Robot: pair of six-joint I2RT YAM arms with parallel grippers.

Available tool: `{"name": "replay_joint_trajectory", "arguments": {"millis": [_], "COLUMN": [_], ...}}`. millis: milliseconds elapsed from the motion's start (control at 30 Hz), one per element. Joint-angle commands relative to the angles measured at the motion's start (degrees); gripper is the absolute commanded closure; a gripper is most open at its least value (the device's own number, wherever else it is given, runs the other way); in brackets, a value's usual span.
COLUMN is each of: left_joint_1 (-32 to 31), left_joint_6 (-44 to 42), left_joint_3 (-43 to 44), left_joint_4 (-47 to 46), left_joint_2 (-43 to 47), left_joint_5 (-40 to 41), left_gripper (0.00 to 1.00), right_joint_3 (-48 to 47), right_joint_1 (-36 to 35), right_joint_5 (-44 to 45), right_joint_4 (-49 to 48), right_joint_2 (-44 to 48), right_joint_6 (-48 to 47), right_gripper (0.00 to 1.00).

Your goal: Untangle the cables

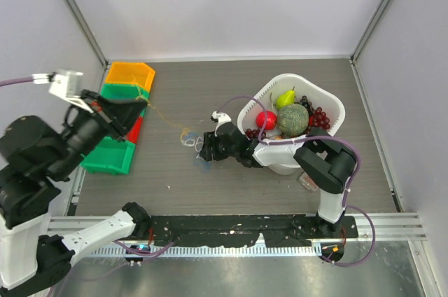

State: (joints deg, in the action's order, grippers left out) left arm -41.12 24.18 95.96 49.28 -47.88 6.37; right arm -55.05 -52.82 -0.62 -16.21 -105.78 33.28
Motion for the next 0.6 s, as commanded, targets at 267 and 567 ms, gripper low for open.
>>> {"name": "replay_joint_trajectory", "arguments": {"millis": [267,567], "left_joint_1": [0.17,0.17], "left_joint_6": [-3.88,-1.77], "left_joint_3": [23.48,22.78], "left_joint_4": [4.25,2.40], "left_joint_2": [-7.84,-8.46], "left_joint_5": [6.99,5.50], "left_gripper": [1.00,1.00], "right_joint_3": [-1.73,0.11], "right_joint_1": [-0.44,-3.69], "right_joint_5": [3.79,-13.52], "right_joint_4": [3.99,-0.92], "right_joint_2": [2.59,11.80], "right_joint_6": [-5.76,-17.10], "right_gripper": [0.40,0.33]}}
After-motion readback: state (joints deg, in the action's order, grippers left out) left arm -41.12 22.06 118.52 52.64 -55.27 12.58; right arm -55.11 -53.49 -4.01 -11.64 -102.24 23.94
